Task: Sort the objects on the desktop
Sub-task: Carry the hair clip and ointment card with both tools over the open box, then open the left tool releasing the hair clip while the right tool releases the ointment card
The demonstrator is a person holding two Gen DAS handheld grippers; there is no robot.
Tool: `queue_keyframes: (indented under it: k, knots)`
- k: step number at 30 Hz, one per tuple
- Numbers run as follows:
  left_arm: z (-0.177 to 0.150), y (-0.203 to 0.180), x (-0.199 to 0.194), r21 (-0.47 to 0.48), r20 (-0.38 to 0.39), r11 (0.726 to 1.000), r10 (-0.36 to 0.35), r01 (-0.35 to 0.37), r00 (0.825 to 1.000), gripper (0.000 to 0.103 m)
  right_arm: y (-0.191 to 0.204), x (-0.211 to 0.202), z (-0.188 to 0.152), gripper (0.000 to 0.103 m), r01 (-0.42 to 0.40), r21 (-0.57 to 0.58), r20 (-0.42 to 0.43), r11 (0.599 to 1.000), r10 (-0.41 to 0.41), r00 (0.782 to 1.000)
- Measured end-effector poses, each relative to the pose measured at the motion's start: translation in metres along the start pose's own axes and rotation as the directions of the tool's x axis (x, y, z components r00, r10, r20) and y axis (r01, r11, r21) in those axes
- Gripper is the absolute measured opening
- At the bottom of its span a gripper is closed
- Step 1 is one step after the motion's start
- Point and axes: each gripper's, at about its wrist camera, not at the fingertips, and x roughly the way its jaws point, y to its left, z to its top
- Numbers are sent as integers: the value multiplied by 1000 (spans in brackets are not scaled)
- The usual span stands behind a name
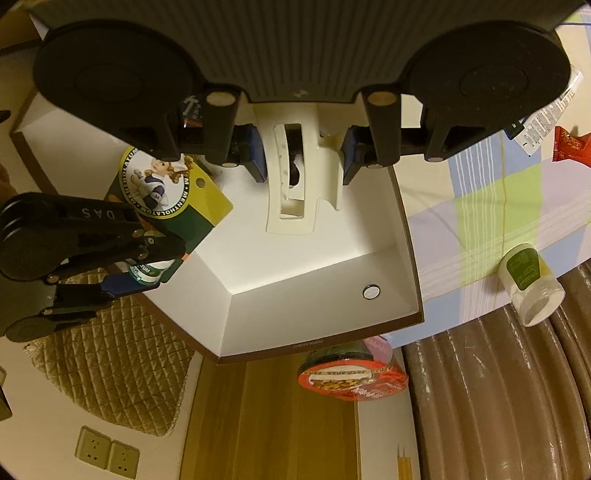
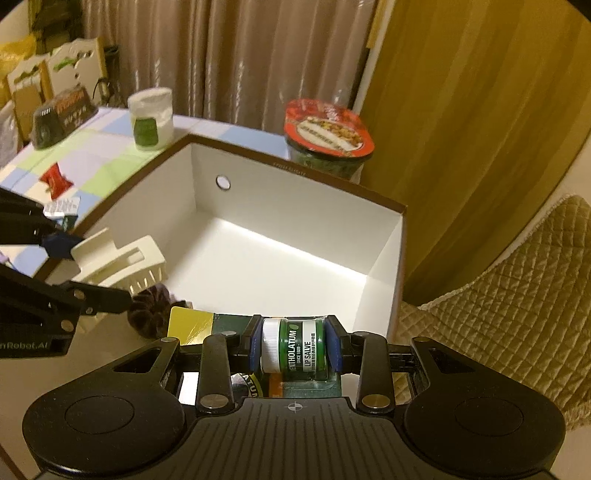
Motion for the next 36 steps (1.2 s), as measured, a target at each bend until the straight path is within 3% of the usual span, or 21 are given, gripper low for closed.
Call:
queue_keyframes:
  k: [18, 36]
  knots:
    - [13, -7, 37, 63, -31, 998, 20, -18, 999, 36, -4, 49, 7, 34, 13, -111, -66, 994, -20, 998]
    - [12, -22, 47, 164, -39, 986, 49, -42, 998, 37, 8, 62, 7, 34, -9, -229, -89, 973, -11, 996]
